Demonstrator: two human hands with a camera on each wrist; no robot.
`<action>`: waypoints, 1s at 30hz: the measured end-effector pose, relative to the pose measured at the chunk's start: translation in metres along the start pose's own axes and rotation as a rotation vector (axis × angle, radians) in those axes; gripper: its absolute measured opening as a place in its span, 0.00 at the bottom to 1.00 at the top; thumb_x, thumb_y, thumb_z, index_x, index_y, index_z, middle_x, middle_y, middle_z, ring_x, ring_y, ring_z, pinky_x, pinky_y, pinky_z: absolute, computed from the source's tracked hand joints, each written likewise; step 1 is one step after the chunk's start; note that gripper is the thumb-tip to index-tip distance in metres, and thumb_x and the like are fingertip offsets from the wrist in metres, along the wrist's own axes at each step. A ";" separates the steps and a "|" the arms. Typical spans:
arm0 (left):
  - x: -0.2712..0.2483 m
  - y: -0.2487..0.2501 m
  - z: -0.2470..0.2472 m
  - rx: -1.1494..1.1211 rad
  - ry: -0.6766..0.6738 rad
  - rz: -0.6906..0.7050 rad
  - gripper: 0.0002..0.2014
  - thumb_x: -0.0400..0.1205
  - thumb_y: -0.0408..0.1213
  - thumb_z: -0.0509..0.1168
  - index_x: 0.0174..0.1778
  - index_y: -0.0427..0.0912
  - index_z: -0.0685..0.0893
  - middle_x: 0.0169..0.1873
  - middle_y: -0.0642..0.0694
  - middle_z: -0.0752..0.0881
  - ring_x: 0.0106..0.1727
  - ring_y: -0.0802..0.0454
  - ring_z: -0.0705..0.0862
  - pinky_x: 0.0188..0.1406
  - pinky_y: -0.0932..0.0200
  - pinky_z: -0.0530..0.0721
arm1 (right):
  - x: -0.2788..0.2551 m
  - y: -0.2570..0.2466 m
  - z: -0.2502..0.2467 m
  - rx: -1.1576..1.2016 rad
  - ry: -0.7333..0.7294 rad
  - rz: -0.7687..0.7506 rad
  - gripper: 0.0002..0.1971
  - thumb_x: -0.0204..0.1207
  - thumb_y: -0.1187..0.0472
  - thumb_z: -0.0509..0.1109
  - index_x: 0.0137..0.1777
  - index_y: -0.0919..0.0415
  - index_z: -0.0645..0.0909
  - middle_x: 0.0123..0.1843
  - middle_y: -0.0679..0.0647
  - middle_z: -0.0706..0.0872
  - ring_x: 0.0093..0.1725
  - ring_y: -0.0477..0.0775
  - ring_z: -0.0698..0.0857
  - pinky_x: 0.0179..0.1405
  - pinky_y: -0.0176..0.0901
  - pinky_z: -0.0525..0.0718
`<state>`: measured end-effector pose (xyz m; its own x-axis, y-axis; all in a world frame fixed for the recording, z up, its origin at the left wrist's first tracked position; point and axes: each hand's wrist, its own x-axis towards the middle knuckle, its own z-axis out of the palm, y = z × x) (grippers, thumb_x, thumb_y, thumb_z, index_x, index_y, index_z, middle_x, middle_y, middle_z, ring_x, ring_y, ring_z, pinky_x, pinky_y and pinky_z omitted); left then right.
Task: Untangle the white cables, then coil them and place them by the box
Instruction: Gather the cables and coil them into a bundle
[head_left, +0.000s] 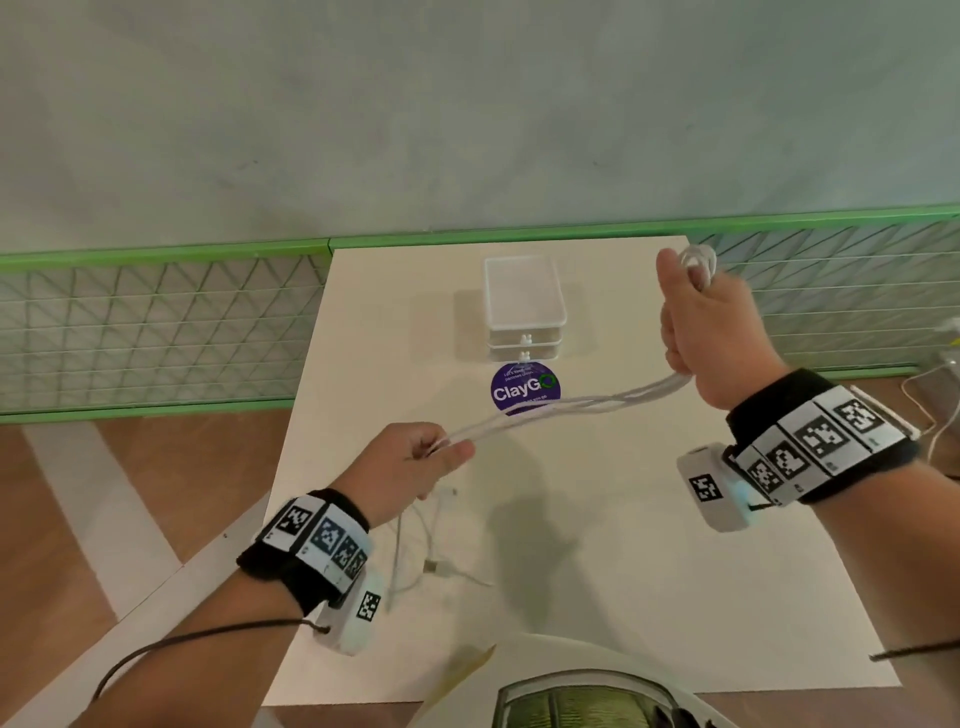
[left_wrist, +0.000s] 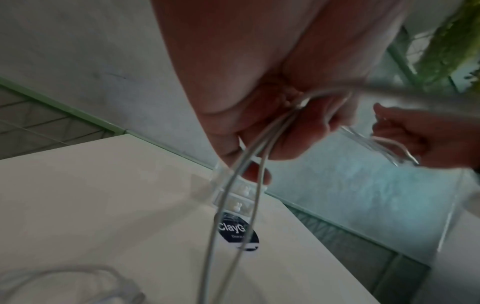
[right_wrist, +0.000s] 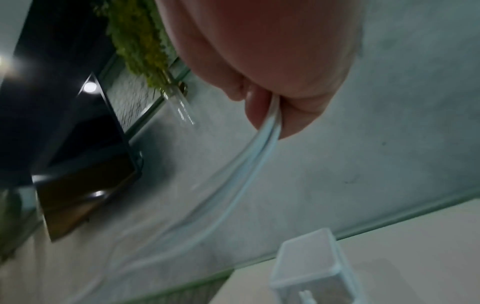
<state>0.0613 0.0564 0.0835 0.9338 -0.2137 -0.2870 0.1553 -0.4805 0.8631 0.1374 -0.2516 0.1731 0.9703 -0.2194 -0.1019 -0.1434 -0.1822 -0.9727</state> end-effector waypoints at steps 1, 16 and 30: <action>0.000 0.001 -0.005 -0.030 0.036 0.000 0.24 0.79 0.54 0.72 0.28 0.39 0.75 0.25 0.45 0.70 0.28 0.50 0.71 0.35 0.56 0.70 | 0.000 0.006 -0.004 -0.130 -0.022 -0.031 0.25 0.80 0.36 0.64 0.30 0.50 0.63 0.25 0.51 0.65 0.21 0.51 0.61 0.21 0.43 0.62; 0.023 0.060 -0.039 -0.029 0.251 0.190 0.23 0.82 0.48 0.70 0.33 0.31 0.76 0.30 0.42 0.68 0.34 0.47 0.70 0.39 0.55 0.71 | -0.053 0.033 0.008 -0.824 -0.987 -0.014 0.32 0.71 0.32 0.74 0.31 0.63 0.76 0.23 0.53 0.73 0.22 0.53 0.68 0.25 0.41 0.68; 0.024 0.042 -0.042 0.379 0.365 0.238 0.19 0.87 0.53 0.59 0.47 0.39 0.81 0.45 0.42 0.85 0.44 0.52 0.81 0.48 0.52 0.79 | -0.058 0.013 0.020 -0.284 -0.904 0.091 0.30 0.79 0.36 0.66 0.28 0.61 0.81 0.35 0.60 0.86 0.29 0.58 0.74 0.26 0.42 0.75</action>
<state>0.1039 0.0669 0.1307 0.9900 -0.0783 0.1174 -0.1366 -0.7406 0.6579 0.0833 -0.2226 0.1620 0.7190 0.5589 -0.4132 -0.1527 -0.4530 -0.8784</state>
